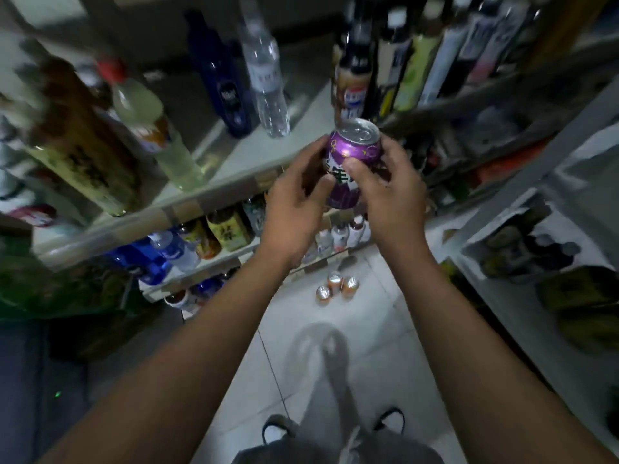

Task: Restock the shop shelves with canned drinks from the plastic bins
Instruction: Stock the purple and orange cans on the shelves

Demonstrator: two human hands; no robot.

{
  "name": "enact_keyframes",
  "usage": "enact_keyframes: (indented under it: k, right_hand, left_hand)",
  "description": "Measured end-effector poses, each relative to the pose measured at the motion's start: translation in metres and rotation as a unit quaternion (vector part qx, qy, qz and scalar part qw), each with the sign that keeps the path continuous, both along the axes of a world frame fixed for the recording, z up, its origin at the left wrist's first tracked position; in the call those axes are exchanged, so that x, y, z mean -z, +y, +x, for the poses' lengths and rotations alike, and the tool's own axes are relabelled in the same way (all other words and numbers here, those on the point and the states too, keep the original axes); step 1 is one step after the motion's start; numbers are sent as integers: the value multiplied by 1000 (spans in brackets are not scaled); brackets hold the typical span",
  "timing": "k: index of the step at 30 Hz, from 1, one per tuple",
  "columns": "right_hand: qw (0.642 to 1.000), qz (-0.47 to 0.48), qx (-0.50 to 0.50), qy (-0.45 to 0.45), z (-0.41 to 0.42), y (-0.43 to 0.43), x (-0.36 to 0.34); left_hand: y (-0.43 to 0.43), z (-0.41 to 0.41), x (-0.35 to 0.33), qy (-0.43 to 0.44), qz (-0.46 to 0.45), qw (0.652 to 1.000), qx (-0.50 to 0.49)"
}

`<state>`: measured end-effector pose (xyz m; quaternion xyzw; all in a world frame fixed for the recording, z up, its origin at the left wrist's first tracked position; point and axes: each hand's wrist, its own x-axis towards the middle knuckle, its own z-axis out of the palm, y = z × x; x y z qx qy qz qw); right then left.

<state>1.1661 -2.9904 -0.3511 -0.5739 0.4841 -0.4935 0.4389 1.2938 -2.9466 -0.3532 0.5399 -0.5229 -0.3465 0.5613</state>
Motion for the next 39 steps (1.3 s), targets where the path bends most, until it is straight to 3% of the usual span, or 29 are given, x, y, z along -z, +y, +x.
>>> enact_keyframes:
  k: [7, 18, 26, 34, 39]
  right_hand:
    - [995, -54, -40, -80, 34, 8, -153]
    - [964, -60, -204, -160, 97, 1, -328]
    - [952, -37, -237, -191, 129, -34, -343]
    - [956, -38, -265, -121, 144, -90, -350]
    - [967, -52, -234, -84, 162, -137, -338]
  left_hand:
    - [12, 40, -148, -52, -96, 993, -49]
    - [22, 110, -326, 36, -155, 981, -112]
    - [3, 145, -347, 3, -143, 983, -117]
    - [-50, 162, -359, -34, -97, 981, -164]
    - [-96, 173, -367, -52, -66, 975, -204]
